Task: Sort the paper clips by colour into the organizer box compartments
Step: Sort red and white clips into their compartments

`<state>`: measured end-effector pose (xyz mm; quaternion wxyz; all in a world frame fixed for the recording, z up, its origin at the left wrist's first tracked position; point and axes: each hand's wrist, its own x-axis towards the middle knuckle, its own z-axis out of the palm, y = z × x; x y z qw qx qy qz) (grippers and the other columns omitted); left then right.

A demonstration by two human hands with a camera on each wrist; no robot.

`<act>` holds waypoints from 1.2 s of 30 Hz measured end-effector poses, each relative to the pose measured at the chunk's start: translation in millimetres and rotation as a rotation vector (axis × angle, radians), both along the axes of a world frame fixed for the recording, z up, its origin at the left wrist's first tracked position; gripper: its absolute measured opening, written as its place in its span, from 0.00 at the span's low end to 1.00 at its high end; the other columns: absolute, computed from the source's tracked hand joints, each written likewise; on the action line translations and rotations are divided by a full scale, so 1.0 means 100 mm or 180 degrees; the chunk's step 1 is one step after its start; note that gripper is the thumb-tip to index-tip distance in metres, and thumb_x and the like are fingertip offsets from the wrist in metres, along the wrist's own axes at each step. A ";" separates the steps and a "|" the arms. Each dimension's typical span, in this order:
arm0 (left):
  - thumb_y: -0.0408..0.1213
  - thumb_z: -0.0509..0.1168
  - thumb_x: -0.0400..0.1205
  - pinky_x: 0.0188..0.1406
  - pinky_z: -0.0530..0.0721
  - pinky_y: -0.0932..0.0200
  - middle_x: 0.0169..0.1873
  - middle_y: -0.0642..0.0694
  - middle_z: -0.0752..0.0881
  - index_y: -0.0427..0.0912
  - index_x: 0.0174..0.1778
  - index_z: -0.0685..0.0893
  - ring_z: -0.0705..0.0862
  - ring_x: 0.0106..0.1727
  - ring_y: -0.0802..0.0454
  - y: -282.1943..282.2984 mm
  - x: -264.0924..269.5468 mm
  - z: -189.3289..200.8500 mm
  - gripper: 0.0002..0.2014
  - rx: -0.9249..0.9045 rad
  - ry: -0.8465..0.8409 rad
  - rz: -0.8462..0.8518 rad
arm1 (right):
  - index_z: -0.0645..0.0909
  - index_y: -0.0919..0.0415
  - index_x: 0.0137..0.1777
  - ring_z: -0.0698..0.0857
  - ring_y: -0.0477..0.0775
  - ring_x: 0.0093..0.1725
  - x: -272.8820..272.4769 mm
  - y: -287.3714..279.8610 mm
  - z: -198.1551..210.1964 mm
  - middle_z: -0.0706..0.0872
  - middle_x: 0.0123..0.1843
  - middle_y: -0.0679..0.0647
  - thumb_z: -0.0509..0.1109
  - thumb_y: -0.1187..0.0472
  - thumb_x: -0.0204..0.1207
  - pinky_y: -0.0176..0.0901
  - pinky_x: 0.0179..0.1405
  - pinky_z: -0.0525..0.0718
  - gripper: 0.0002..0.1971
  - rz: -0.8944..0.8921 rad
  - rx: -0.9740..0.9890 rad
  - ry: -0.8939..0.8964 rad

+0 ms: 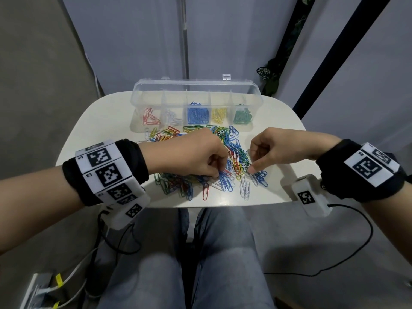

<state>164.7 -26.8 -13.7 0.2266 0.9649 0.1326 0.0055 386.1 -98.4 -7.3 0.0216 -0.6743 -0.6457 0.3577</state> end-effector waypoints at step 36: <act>0.30 0.71 0.76 0.23 0.68 0.78 0.22 0.58 0.77 0.38 0.37 0.88 0.76 0.21 0.66 0.93 -0.07 0.38 0.02 0.0125 -0.1089 0.2176 | 0.69 0.52 0.79 0.76 0.50 0.69 -0.29 0.04 0.10 0.76 0.73 0.46 0.76 0.41 0.70 0.42 0.69 0.73 0.39 0.0647 0.0529 -0.0926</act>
